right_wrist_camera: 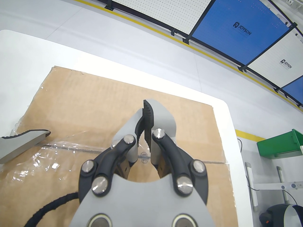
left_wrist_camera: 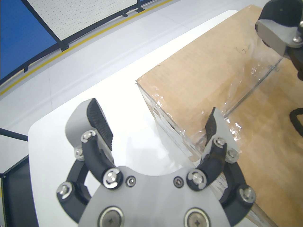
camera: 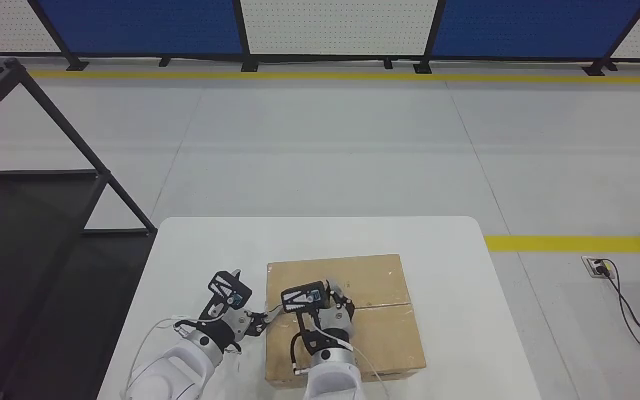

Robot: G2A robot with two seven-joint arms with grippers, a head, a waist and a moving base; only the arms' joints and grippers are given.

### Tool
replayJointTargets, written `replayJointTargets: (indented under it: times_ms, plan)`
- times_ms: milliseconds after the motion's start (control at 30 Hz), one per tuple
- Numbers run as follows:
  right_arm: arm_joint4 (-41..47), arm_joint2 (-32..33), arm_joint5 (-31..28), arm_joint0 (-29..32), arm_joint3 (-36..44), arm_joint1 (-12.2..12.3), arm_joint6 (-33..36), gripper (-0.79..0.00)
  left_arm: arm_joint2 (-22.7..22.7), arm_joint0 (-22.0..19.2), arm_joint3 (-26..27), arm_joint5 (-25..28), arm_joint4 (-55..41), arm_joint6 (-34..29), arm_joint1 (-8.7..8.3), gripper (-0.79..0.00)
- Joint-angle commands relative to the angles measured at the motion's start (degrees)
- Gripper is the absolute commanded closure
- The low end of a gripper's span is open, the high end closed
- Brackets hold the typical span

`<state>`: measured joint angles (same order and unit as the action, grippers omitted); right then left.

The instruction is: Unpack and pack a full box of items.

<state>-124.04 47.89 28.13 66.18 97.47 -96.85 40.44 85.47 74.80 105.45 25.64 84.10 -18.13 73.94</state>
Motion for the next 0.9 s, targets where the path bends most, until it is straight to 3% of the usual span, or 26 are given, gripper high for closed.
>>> replayJointTargets:
  times_ms: [0,400,600,733,867]
  plan:
    - [-0.3,0.2,-0.2,0.5,0.4,-0.1,-0.2,-0.403,0.0,0.0,0.0,0.0,0.0,0.0,0.00,-0.785]
    - [-0.5,1.8,-1.9,1.7,0.6,-1.1,-0.8,-0.342,0.0,0.0,0.0,0.0,0.0,0.0,0.00,-0.785]
    - [0.5,2.7,-2.6,0.7,-0.9,-1.8,-0.8,-0.225,0.0,0.0,0.0,0.0,0.0,0.0,0.00,-0.785]
    - [0.3,3.0,-2.6,0.8,-1.1,-2.1,-1.1,0.000,0.0,0.0,0.0,0.0,0.0,0.0,0.00,-0.785]
    - [-0.4,3.2,-2.6,1.9,-0.2,-2.3,-1.9,0.000,0.0,0.0,0.0,0.0,0.0,0.0,0.00,-0.785]
